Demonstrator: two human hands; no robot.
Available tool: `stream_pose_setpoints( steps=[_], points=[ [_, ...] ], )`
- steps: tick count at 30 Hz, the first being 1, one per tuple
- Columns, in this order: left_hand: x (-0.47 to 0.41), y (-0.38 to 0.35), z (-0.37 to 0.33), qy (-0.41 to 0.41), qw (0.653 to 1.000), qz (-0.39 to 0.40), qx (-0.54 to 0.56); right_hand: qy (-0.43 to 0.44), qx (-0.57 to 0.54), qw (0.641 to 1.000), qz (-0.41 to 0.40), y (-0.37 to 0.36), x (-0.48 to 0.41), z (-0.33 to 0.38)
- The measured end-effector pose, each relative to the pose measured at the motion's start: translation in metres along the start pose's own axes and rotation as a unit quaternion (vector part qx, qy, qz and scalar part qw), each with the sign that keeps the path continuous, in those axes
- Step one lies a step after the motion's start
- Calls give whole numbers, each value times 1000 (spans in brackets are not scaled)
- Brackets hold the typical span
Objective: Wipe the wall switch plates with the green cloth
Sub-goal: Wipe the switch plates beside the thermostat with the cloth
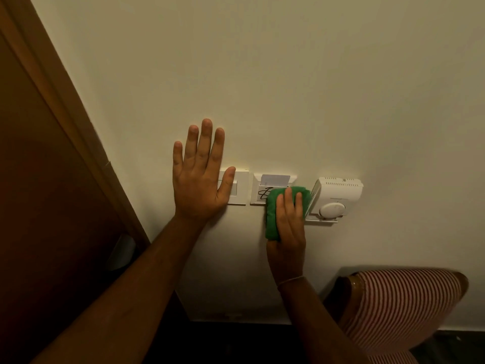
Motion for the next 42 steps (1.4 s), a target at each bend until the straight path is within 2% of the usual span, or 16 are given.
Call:
stream_pose_setpoints(
  steps=[4, 11, 17, 24, 30, 37, 42],
  points=[
    [1, 2, 0, 5, 1000, 14, -12, -6, 14, 999, 38, 2, 16, -12],
    [0, 0, 1, 7, 1000, 17, -17, 15, 0, 1000, -9, 8, -9, -6],
    [1, 1, 0, 7, 1000, 16, -22, 9, 17, 999, 41, 4, 13, -13],
    [0, -1, 1, 12, 1000, 10, -26, 27, 7, 999, -24, 3, -15, 5],
    [0, -2, 2, 16, 999, 9, -33, 16, 25, 999, 16, -5, 9, -3],
    [-1, -2, 1, 16, 999, 5, -33, 34, -1, 999, -27, -3, -12, 6],
    [-1, -3, 2, 17, 999, 5, -36, 15, 20, 1000, 5, -10, 2, 3]
  ],
)
Point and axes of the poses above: each hand's wrist, its own x-axis away from the middle knuckle, its own y-axis out of the back of the hand, z = x × y, the point moved 1 cm from there along -x, towards the middle knuckle, and after that the axes turned 15 degrees about z, right-handed, at the moved point
